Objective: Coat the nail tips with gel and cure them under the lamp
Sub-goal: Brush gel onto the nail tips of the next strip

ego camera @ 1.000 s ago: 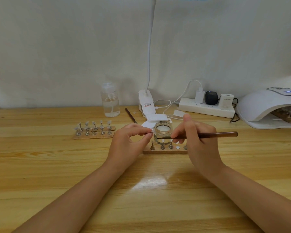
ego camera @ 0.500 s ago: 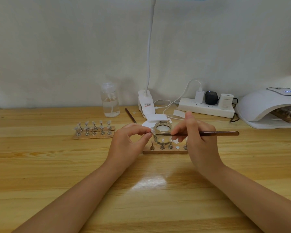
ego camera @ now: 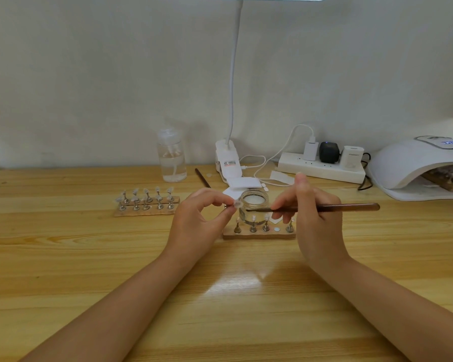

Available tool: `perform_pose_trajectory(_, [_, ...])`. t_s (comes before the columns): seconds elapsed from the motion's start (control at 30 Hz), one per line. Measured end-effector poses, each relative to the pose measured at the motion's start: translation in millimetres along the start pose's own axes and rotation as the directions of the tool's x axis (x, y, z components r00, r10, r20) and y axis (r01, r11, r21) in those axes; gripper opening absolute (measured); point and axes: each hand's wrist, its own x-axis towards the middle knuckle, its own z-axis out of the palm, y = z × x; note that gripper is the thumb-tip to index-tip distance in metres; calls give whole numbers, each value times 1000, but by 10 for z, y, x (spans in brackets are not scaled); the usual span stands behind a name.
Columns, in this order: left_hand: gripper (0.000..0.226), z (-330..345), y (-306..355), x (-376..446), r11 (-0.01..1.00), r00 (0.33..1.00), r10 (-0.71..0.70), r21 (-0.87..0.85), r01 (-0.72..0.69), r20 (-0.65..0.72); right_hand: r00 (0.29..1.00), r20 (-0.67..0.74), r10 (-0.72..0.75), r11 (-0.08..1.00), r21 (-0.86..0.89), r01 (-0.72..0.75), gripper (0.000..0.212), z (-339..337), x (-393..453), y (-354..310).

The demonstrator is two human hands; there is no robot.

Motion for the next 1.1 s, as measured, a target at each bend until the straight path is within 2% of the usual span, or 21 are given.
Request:
perform_pose_trajectory(0.1, [14, 0, 6, -3, 1000, 1000, -13, -25, 13, -6, 999, -3, -40, 999, -25, 40, 42, -4, -6, 9])
perform_pose_trajectory(0.23, [23, -1, 18, -2, 999, 1000, -26, -19, 26, 1, 991, 30, -129, 986, -99, 131, 37, 17, -24, 12])
perform_pose_trajectory(0.5, [18, 1, 2, -2, 1000, 1000, -16, -16, 15, -2, 968, 142, -204, 957, -178, 228, 36, 50, -40, 34])
perform_pose_trajectory(0.7, [24, 2, -13, 2, 1000, 1000, -4, 0, 4, -5, 983, 91, -158, 985, -56, 164, 40, 34, -53, 25])
perform_pose_trajectory(0.8, [25, 3, -16, 3, 1000, 1000, 2, 3, -1, -11, 980, 75, -184, 972, -135, 193, 37, 39, -30, 33])
perform_pose_trajectory(0.9, [21, 5, -18, 3, 1000, 1000, -2, 1, 2, -4, 976, 116, -183, 959, -196, 203, 37, 55, -35, 35])
perform_pose_trajectory(1.1, [22, 9, -11, 4, 1000, 1000, -10, -8, 10, 4, 980, 113, -162, 978, -112, 175, 40, 62, -51, 26])
